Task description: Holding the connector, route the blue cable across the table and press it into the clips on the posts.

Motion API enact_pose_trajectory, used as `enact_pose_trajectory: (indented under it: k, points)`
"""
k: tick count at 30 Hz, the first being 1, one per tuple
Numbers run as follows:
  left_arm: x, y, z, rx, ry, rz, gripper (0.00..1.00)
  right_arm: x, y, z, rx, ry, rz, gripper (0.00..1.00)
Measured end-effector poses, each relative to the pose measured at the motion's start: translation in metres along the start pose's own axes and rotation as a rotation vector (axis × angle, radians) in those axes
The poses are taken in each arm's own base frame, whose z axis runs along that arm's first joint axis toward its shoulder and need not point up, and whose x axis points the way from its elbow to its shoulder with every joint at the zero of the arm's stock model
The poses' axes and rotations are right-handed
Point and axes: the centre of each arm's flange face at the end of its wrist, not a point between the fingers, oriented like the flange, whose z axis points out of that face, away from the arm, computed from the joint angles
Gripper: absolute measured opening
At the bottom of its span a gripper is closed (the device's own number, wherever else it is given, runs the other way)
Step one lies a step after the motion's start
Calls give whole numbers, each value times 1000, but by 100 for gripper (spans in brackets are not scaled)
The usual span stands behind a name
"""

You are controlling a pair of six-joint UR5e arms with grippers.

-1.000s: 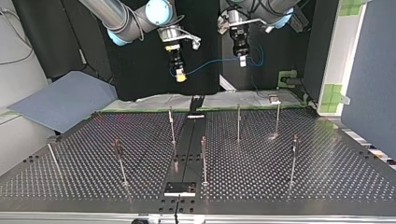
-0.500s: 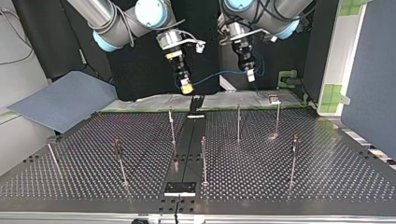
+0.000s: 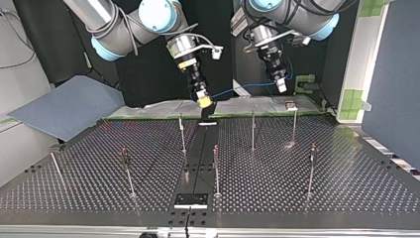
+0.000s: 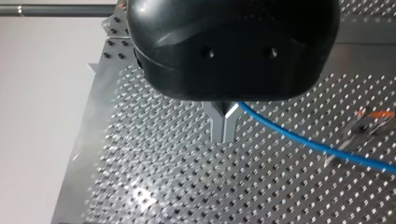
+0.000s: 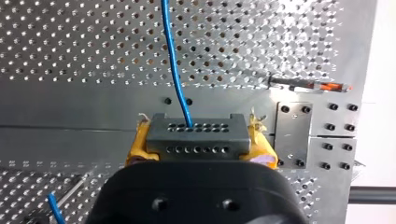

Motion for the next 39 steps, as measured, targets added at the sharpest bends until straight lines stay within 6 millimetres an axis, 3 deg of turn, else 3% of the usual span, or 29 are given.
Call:
enact_pose_trajectory:
  k: [18,24,30,39]
  points:
    - [-76,31,36,2,-50,-2,0,33,-16,34,39,57,46,0]
    - [-79,36,38,5,-29,16,0,56,-27,44,57,83,62,0]
    - [-71,31,52,10,-14,28,0,80,-40,54,76,127,83,0]
    - [-81,29,73,-13,-38,13,0,79,-60,67,100,125,96,0]
